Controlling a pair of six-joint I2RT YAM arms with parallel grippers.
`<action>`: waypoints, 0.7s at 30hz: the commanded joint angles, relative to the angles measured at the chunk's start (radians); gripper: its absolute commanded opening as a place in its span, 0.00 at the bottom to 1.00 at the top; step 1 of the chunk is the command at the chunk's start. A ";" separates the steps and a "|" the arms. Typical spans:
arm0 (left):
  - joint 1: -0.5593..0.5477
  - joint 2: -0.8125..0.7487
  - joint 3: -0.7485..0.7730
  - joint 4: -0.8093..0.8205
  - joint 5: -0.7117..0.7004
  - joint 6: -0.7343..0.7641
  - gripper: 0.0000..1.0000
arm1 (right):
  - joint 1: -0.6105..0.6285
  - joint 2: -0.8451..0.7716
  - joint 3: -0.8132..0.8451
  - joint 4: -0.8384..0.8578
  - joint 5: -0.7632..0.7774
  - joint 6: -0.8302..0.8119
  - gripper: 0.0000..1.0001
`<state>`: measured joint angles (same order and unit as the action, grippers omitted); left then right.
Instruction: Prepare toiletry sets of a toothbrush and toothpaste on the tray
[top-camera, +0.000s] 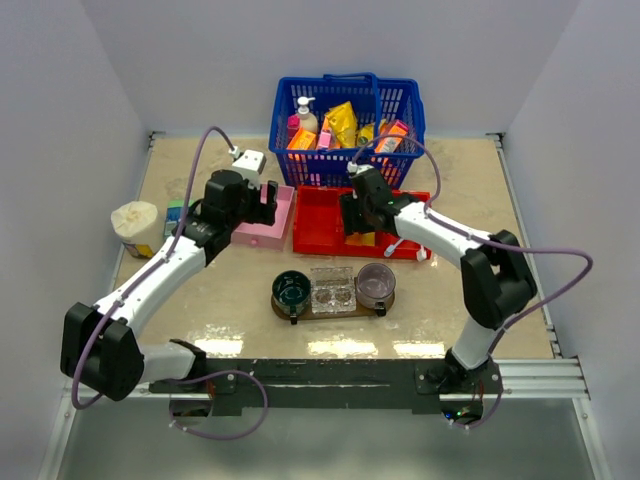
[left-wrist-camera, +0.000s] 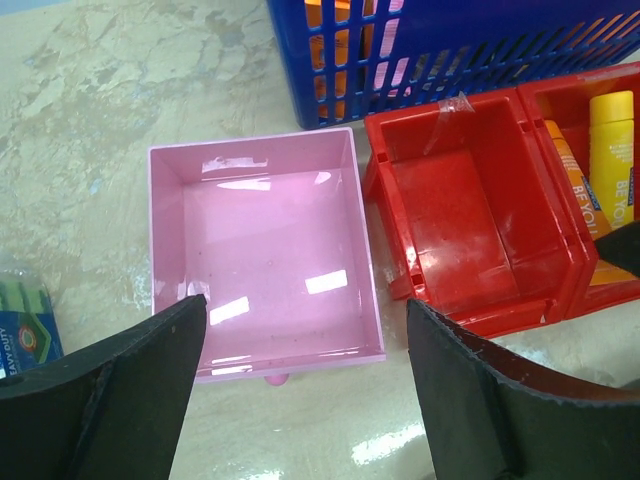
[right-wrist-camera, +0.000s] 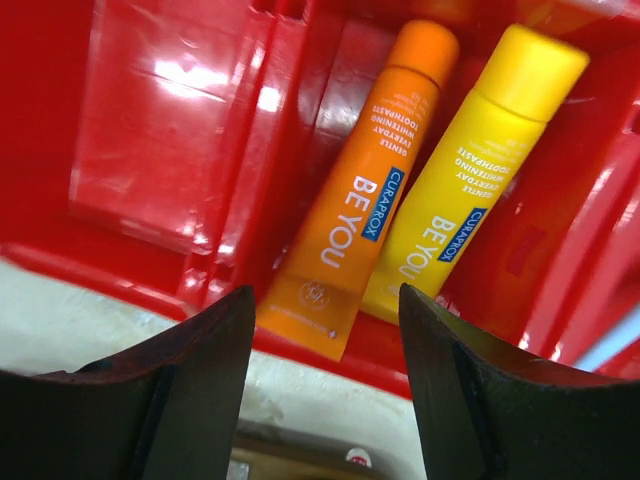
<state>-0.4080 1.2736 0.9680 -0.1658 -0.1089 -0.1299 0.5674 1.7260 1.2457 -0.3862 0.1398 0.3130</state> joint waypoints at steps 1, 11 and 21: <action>-0.002 -0.013 0.005 0.048 0.034 0.001 0.85 | 0.000 0.058 0.054 0.012 0.006 0.026 0.63; -0.002 -0.022 0.000 0.049 0.064 -0.011 0.85 | 0.002 0.087 0.029 0.036 0.006 0.038 0.63; -0.002 -0.020 -0.006 0.052 0.067 -0.013 0.85 | 0.009 0.090 0.001 0.056 -0.023 0.054 0.52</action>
<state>-0.4080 1.2736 0.9668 -0.1642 -0.0551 -0.1375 0.5690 1.8393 1.2568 -0.3676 0.1349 0.3462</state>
